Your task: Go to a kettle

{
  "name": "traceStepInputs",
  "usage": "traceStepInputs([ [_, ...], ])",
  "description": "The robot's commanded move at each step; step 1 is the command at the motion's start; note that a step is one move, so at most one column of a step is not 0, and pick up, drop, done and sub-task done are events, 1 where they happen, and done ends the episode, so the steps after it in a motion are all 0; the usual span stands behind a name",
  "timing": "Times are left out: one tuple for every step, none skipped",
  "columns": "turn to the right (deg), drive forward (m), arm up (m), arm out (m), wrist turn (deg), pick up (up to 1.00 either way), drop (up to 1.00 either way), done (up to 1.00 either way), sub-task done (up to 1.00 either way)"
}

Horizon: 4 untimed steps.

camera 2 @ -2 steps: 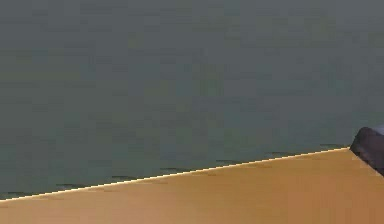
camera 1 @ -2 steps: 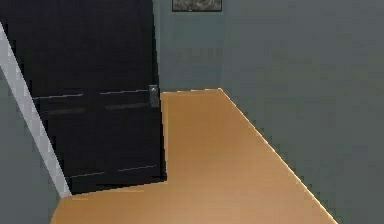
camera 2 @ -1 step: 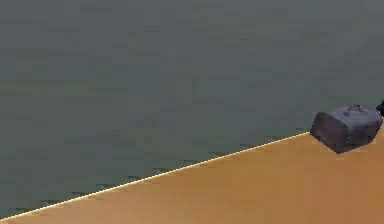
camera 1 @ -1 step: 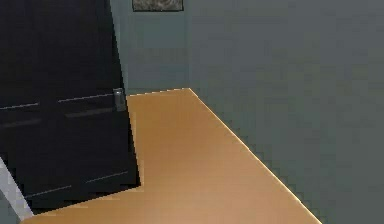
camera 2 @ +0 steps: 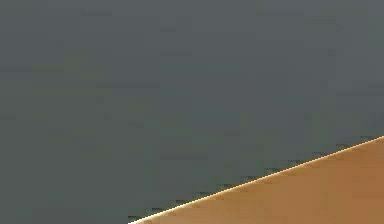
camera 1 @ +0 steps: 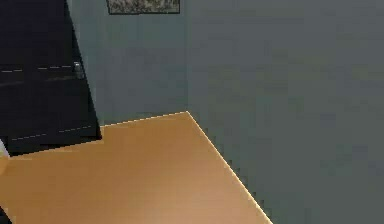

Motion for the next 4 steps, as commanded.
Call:
traceStepInputs([
  [6.0,0.00,0.00,0.00,0.0,0.00,0.00,0.00,0.00],
  [0.0,0.25,0.00,0.00,0.0,0.00,0.00,0.00,0.00],
  [-45.0,0.00,0.00,0.00,0.0,0.00,0.00,0.00,0.00],
  [0.0,0.80,0.00,0.00,0.0,0.00,0.00,0.00,0.00],
])
